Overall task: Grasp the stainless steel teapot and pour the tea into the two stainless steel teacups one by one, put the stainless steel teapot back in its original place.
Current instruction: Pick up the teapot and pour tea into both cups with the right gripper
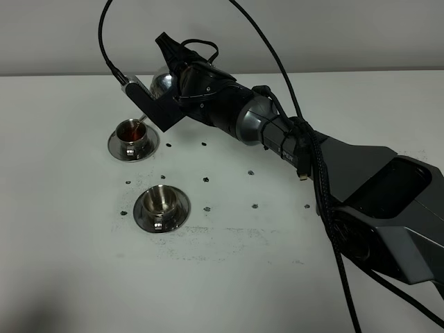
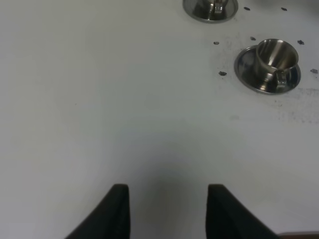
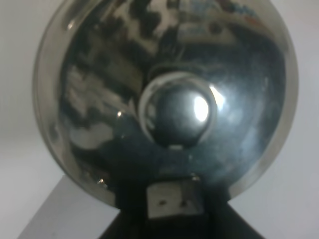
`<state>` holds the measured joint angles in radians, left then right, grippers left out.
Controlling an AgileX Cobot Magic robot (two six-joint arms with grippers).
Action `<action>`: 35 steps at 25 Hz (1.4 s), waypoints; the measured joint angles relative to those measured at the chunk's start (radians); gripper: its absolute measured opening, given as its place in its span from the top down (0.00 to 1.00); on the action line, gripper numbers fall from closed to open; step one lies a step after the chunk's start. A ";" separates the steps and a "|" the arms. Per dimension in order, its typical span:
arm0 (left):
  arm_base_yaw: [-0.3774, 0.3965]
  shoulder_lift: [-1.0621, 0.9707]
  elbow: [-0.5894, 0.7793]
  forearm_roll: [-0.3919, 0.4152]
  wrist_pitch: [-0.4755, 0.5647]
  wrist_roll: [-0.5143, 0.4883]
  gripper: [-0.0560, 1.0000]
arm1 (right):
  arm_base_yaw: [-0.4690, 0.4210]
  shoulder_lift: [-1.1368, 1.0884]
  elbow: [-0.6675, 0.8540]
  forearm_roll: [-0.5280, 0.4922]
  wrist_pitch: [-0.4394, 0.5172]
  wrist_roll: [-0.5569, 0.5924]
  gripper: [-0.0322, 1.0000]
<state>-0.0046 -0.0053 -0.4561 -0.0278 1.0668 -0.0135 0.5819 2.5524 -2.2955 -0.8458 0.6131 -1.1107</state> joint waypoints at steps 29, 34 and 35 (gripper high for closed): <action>0.000 0.000 0.000 0.000 0.000 0.000 0.60 | 0.000 -0.008 0.000 0.126 0.032 0.032 0.76; 0.000 0.000 0.000 0.000 0.000 0.000 0.60 | 0.000 -0.036 0.000 0.200 0.054 0.055 0.76; 0.000 0.000 0.000 0.000 0.000 0.000 0.60 | -0.001 -0.044 0.000 0.229 0.062 0.055 0.76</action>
<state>-0.0046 -0.0053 -0.4561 -0.0278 1.0668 -0.0135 0.5807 2.5088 -2.2955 -0.6165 0.6754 -1.0554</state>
